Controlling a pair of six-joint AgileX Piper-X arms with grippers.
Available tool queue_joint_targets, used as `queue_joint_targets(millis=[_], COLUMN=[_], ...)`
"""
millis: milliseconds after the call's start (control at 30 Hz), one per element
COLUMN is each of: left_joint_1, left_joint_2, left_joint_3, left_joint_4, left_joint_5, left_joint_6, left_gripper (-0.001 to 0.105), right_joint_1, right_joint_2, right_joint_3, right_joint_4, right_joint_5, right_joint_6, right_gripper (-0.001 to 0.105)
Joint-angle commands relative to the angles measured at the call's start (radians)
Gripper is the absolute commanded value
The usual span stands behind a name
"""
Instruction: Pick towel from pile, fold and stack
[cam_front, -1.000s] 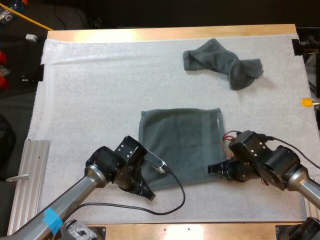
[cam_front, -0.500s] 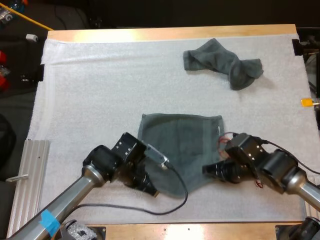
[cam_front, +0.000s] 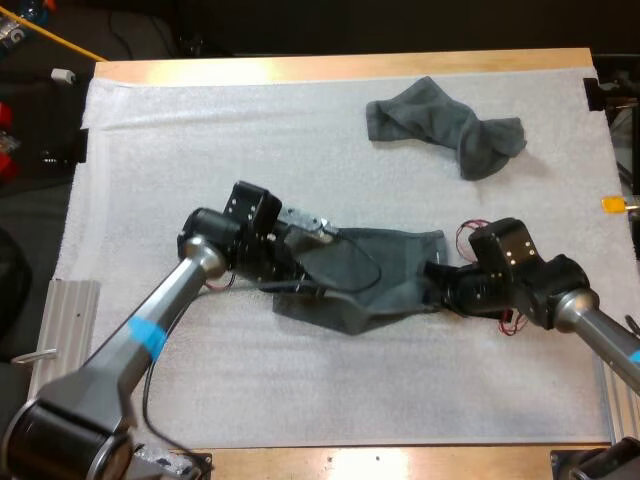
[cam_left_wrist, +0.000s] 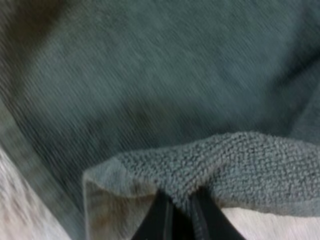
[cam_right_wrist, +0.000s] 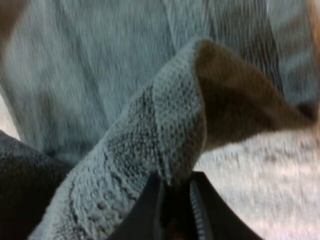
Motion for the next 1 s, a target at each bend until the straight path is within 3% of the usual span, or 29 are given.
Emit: queue_joint_targets(millis=[0,267,467,800,900,967], left_joint_1=[0.007,0.076,0.097,0.097,0.097,0.097], left_joint_2=[0.017,0.153,0.190,0.206,0.206,0.206], left_joint_3=[-0.022,-0.131,-0.134,-0.134,-0.134,-0.134], left_joint_4=[-0.001,-0.009,-0.053,-0.106,-0.108,-0.108], left_joint_5=[0.008,0.008,0.008,0.006,0.006,0.006], left_joint_6=[0.006,0.006,0.003,0.003,0.003,0.003], left_gripper=[0.000,0.000,0.000,0.000,0.008,0.022], right_joint_1=[-0.013,-0.064,-0.076,-0.075,-0.075,-0.075], right_joint_2=[0.009,0.100,0.132,0.132,0.132,0.132], right_joint_3=[-0.008,-0.008,-0.008,-0.008,-0.008,-0.008], right_joint_4=[-0.025,-0.147,-0.223,-0.234,-0.245,-0.276], right_joint_5=[-0.017,-0.006,0.020,0.081,0.084,0.084], right_joint_6=[0.011,0.071,0.118,0.124,0.124,0.124], right_gripper=[0.000,0.000,0.000,0.001,0.018,0.040])
